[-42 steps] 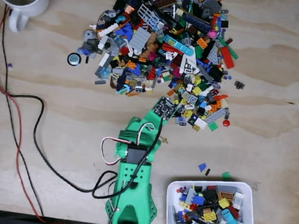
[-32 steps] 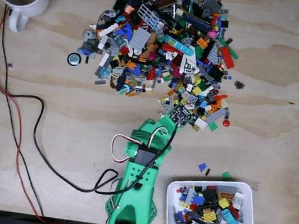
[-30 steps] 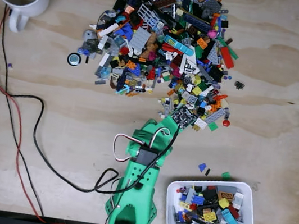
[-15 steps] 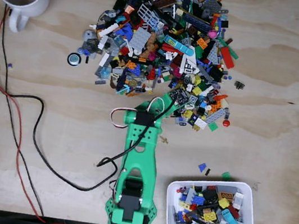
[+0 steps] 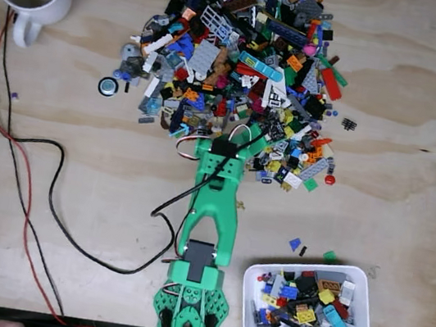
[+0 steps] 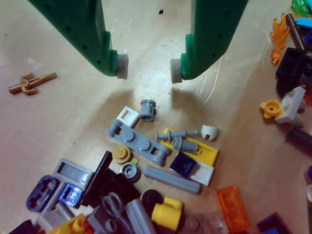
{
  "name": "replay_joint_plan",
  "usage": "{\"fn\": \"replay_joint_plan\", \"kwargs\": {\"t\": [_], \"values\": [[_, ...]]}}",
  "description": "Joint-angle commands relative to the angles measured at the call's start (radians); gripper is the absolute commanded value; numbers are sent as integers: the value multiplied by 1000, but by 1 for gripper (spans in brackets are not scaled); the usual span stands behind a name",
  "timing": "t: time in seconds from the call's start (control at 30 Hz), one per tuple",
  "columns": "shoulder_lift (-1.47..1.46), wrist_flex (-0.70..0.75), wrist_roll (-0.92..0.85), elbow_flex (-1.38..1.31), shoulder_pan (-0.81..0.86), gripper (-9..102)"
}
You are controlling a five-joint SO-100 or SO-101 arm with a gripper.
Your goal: Find the closest Lego and put it in the bin.
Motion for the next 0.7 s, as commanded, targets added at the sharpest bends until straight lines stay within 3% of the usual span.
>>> {"fn": "replay_joint_plan", "kwargs": {"t": [0.0, 0.67], "values": [[-6, -29, -11, -75, 31, 14], [-86, -114, -41, -80, 72, 9]]}}
